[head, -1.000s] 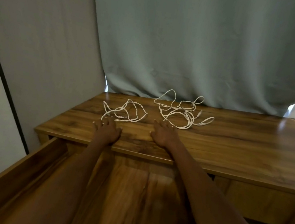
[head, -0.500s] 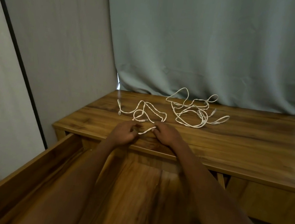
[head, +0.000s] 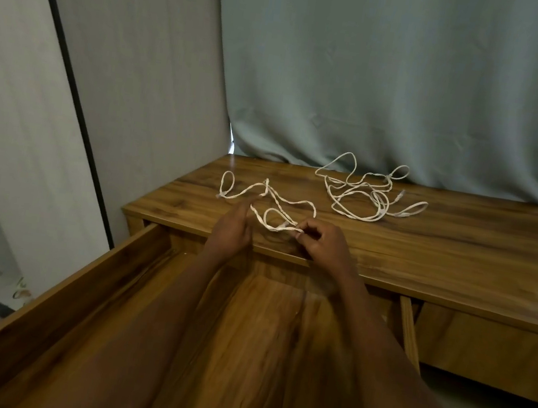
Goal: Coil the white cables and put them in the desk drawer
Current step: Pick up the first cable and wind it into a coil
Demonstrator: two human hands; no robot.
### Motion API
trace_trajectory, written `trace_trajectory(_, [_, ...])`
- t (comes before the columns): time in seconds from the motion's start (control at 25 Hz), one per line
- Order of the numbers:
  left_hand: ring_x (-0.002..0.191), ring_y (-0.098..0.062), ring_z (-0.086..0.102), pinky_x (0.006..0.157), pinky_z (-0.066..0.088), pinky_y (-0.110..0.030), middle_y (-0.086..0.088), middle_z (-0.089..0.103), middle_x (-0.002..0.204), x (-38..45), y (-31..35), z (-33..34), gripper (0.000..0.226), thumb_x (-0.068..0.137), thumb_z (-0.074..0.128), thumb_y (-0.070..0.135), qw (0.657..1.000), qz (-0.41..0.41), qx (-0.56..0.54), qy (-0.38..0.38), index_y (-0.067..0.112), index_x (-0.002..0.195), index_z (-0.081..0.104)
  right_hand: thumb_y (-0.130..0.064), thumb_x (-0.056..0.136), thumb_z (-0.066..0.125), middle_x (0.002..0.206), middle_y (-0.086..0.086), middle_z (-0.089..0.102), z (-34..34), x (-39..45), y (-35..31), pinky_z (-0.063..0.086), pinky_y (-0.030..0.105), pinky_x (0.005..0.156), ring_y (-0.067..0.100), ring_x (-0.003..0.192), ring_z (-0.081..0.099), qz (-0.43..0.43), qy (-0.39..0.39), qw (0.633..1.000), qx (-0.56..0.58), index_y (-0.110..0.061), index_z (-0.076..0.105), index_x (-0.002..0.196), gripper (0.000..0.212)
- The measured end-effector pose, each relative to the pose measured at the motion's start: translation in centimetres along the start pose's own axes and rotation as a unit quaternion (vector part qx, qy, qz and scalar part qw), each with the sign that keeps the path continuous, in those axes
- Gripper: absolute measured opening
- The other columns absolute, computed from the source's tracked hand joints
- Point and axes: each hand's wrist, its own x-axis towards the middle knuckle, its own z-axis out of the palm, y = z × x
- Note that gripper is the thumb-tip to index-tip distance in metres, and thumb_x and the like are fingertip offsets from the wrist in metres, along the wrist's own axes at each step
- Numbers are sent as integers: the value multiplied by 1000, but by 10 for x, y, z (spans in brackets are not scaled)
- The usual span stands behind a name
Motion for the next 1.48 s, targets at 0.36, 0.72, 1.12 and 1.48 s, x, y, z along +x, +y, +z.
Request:
trace_trajectory(0.36, [79,-13,66,75,55,-37,6,73,86,-2,14,7,21,92,56,38,992,-125,3,-31,25,90,72,-24,99,56,116,-4,75,-12,-7,0,51,28,82,17,102,68,67,96,993,-31,-33,73,121,28])
trace_trajectory(0.72, [148,-40,15,117,7,-58,-14,23,161,-6,-26,-21,51,89,56,44,945,-173,279,3,18,133,55,-20,97,50,112,11,69,-14,5,0,50,40,80,34,105,64,31,3,909,-415,-17,70,112,25])
trace_trajectory(1.12, [147,-30,26,118,15,-56,-6,42,153,-9,-48,-53,25,95,54,45,946,36,318,-57,27,106,68,-16,97,44,121,11,68,-18,49,7,50,40,90,33,114,64,119,8,882,-457,-16,65,119,30])
trace_trajectory(1.48, [93,-9,69,79,58,-32,8,73,98,-8,-3,-48,14,91,68,35,996,-43,-56,-48,29,103,72,-17,100,52,163,-8,31,23,49,-28,23,36,117,13,149,22,-153,-147,952,-219,-37,40,151,57])
